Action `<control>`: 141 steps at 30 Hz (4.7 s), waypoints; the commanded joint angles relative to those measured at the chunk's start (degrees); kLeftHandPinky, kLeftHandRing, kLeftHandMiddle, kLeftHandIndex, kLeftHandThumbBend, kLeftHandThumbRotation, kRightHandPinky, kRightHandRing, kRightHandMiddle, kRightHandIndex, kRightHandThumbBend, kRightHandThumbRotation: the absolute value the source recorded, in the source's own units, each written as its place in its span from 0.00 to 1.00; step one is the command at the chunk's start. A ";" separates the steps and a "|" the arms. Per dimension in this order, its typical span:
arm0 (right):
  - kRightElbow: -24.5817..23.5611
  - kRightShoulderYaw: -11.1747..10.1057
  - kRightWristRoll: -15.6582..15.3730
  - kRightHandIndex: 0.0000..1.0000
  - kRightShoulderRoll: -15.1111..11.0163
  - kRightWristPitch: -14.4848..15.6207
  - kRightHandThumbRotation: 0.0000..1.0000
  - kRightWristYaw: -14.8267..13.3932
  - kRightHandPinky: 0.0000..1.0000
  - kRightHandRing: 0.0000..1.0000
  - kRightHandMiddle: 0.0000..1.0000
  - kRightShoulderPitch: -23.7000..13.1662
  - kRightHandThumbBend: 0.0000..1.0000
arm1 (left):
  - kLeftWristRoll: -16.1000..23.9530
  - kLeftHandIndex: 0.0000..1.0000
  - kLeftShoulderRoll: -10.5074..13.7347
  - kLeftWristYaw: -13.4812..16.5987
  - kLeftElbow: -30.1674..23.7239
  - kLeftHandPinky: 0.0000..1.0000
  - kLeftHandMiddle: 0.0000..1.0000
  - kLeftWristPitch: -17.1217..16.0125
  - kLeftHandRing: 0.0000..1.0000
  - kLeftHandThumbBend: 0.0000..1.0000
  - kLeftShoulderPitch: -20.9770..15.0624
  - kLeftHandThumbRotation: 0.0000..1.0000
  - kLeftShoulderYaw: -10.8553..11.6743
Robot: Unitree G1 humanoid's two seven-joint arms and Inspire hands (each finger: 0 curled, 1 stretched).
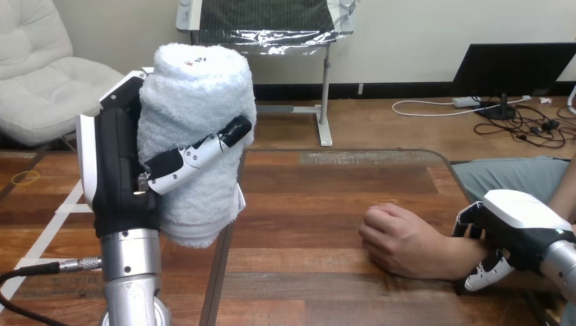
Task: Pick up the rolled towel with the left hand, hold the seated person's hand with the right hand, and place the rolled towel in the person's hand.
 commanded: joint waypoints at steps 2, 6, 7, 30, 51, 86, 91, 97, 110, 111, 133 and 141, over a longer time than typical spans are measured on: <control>2.49 0.75 1.08 0.42 1.21 1.27 0.04 0.58 0.23 0.30 0.37 -1.36 0.85 | 0.08 0.34 -0.29 0.12 -0.88 0.15 0.27 -1.77 0.20 0.46 -2.34 0.00 0.38; 3.05 0.65 1.72 0.40 1.37 0.40 0.03 0.25 0.22 0.28 0.36 -1.44 0.85 | 0.13 0.34 -0.22 0.09 -0.82 0.15 0.27 -1.78 0.20 0.46 -2.29 0.00 0.42; 2.91 0.67 1.71 0.39 1.41 0.53 0.03 0.18 0.22 0.28 0.36 -1.41 0.85 | 0.17 0.34 -0.20 0.10 -0.79 0.15 0.27 -1.78 0.20 0.46 -2.29 0.00 0.44; 0.00 -0.18 3.89 0.36 1.36 1.86 0.07 1.10 0.23 0.28 0.35 -1.19 0.84 | -0.21 0.34 -0.14 0.08 1.29 0.15 0.27 -2.16 0.20 0.46 -3.11 0.00 0.54; -6.81 -3.49 7.64 0.36 0.52 3.82 0.10 1.99 0.25 0.30 0.35 -0.34 0.84 | -1.72 0.34 -0.31 -0.58 7.56 0.15 0.28 -2.47 0.20 0.47 -6.17 0.00 0.23; -18.42 -8.33 10.89 0.36 -0.86 6.69 0.15 4.33 0.25 0.29 0.34 -0.39 0.85 | -2.35 0.33 -1.68 -0.43 27.52 0.16 0.28 -9.35 0.21 0.48 -16.17 0.00 -0.21; -19.91 -8.73 11.07 0.36 -0.77 7.45 0.15 4.92 0.26 0.29 0.34 -0.55 0.85 | -2.47 0.33 -2.07 -0.16 30.28 0.16 0.28 -10.20 0.21 0.49 -17.68 0.00 -0.07; -21.31 -8.73 11.22 0.35 -0.95 8.23 0.15 5.97 0.25 0.28 0.34 -0.93 0.85 | -1.58 0.34 -2.06 0.80 33.63 0.16 0.28 -11.01 0.22 0.49 -19.51 0.00 -0.02; -22.82 -8.27 11.31 0.36 -0.11 9.20 0.14 7.15 0.24 0.27 0.34 -2.10 0.86 | -2.86 0.35 -2.80 1.87 42.45 0.17 0.29 -14.02 0.23 0.51 -24.41 0.00 0.55; -22.88 -8.22 11.26 0.36 -0.04 9.28 0.14 7.19 0.24 0.27 0.34 -2.17 0.86 | -2.84 0.35 -2.81 1.98 43.05 0.18 0.30 -14.30 0.23 0.51 -24.72 0.00 0.57; -23.95 -6.32 10.54 0.35 2.50 11.21 0.17 8.77 0.24 0.28 0.34 -4.74 0.86 | -6.84 0.38 -6.07 0.66 60.47 0.22 0.36 -20.74 0.28 0.54 -35.01 0.00 1.62; -24.08 -5.96 9.95 0.35 3.27 11.47 0.18 8.73 0.24 0.29 0.35 -5.32 0.87 | -10.05 0.39 -8.45 -1.95 64.46 0.22 0.36 -22.45 0.29 0.55 -37.94 0.00 2.70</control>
